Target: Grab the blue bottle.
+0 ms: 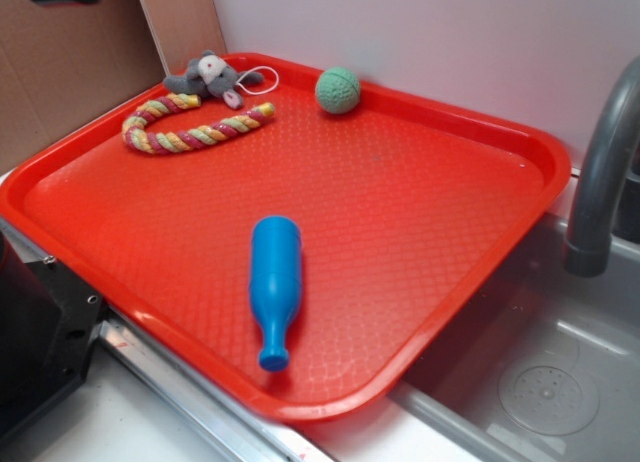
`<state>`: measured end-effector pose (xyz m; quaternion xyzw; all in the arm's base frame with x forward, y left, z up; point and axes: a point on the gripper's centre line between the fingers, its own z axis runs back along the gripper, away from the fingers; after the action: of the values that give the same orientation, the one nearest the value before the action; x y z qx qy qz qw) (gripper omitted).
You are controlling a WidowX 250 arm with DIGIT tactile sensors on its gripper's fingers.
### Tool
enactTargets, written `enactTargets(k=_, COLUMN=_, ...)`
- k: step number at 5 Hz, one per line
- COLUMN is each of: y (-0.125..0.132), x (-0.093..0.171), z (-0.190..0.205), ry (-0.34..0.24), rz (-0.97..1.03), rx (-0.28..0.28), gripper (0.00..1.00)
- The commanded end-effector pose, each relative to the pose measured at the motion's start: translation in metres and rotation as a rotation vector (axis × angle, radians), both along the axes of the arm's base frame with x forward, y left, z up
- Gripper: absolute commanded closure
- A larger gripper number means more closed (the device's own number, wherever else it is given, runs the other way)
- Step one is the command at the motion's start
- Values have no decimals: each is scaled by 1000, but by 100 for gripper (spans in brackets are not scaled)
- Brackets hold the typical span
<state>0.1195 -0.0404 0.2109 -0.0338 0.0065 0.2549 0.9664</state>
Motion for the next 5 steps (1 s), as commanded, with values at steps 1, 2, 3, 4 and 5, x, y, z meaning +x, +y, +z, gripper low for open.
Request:
enactTargets(k=1, y=-28, x=28, z=-41, ry=-28, rz=295, rx=-55, gripper=0)
enactTargets(k=2, y=-40, x=39, z=-73, ry=-49, rz=348, rx=-104, gripper=0)
enactTargets(k=3, y=-54, x=45, z=-105, ry=-40, rz=337, rx=-83, gripper=0)
enactTargets(k=4, y=-63, x=52, z=-141, ry=-20, rz=329, rx=-41, gripper=0)
enactTargets(k=5, y=-69, x=56, z=-165, ry=-1, rz=317, rx=17, gripper=0)
